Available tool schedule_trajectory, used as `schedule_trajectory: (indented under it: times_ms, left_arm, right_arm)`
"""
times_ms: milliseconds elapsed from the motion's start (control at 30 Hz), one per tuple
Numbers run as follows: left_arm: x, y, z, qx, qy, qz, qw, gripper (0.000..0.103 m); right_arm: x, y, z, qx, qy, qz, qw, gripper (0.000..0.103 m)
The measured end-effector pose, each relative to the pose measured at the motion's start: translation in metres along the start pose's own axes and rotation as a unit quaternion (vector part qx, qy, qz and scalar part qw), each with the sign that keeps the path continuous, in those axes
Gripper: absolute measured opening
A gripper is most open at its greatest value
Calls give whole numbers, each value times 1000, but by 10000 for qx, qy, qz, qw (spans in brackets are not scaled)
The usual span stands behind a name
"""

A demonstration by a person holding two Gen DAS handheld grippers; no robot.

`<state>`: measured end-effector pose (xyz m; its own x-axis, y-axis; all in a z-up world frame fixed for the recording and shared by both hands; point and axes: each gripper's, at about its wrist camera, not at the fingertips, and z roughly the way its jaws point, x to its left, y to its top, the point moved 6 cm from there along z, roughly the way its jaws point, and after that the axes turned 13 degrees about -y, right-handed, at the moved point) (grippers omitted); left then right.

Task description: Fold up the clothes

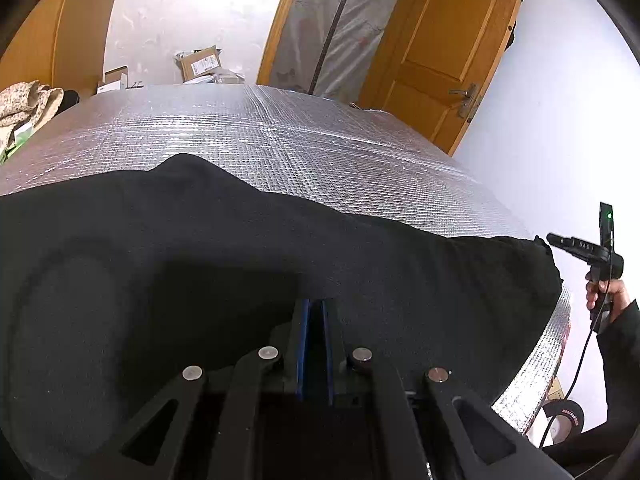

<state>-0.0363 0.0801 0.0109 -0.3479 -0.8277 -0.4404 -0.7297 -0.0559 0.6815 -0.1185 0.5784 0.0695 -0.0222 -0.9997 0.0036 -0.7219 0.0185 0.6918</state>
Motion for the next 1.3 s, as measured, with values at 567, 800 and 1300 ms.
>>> schedule_trajectory:
  times_ms: [567, 800, 1300]
  left_arm:
    - [1, 1, 0, -5, -43, -38, 10000, 6]
    - [1, 0, 0, -15, -33, -30, 10000, 6]
    - [-21, 5, -6, -150, 91, 434, 9989, 6]
  right_arm:
    - [12, 21, 5, -311, 358, -165, 9987, 2]
    - [4, 25, 2, -445, 315, 75, 9985, 2]
    - [-27, -26, -29, -146, -89, 1192, 9927, 19]
